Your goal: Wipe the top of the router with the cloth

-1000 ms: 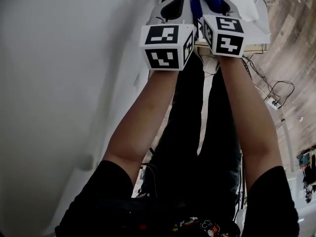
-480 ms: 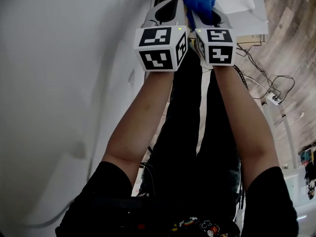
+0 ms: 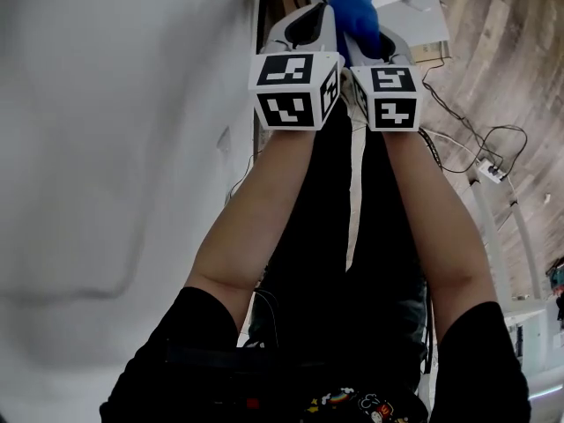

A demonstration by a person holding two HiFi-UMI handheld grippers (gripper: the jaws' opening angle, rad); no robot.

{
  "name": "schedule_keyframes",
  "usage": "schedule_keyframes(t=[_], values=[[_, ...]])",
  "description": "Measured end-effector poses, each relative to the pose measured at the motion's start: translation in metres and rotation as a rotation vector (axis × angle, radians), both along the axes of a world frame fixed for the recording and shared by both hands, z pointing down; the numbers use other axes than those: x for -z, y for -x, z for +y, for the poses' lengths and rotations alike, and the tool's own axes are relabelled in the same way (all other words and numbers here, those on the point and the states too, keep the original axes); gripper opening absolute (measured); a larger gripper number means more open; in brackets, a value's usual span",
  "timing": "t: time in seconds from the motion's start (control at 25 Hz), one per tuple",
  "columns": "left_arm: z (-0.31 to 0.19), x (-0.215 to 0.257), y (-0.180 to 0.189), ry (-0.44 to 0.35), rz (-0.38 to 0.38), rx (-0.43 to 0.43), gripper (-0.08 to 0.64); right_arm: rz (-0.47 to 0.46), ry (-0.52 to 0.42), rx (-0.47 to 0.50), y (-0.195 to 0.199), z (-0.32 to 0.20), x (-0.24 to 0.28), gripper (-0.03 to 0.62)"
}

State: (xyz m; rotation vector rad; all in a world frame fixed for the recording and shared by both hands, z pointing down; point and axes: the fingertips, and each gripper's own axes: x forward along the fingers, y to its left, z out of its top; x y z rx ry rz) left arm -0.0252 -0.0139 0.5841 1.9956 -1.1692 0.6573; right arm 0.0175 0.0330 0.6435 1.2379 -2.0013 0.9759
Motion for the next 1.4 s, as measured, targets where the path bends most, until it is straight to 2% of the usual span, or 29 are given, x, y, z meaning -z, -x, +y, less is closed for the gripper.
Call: schedule_keyframes(t=[0.36,0.76,1.04,1.28,1.4], values=[[0.021,0.020,-0.052,-0.031,0.004,-0.036,0.000,0.009,-0.029,-0.057,-0.060,0.020,0.018,0.123],[0.033,0.022,-0.103,-0.012,-0.001,-0.081,0.000,0.012,-0.046,-0.063,-0.111,0.025,0.031,0.123],[0.033,0.049,-0.127,-0.040,0.003,-0.090,0.000,0.022,-0.081,-0.036,-0.135,0.029,0.063,0.123],[0.029,0.073,-0.134,-0.063,0.011,-0.063,0.000,0.020,-0.155,-0.018,-0.148,0.015,0.102,0.123],[0.026,0.075,-0.136,-0.074,0.018,-0.041,0.000,0.027,-0.163,-0.003,-0.154,0.009,0.099,0.123]])
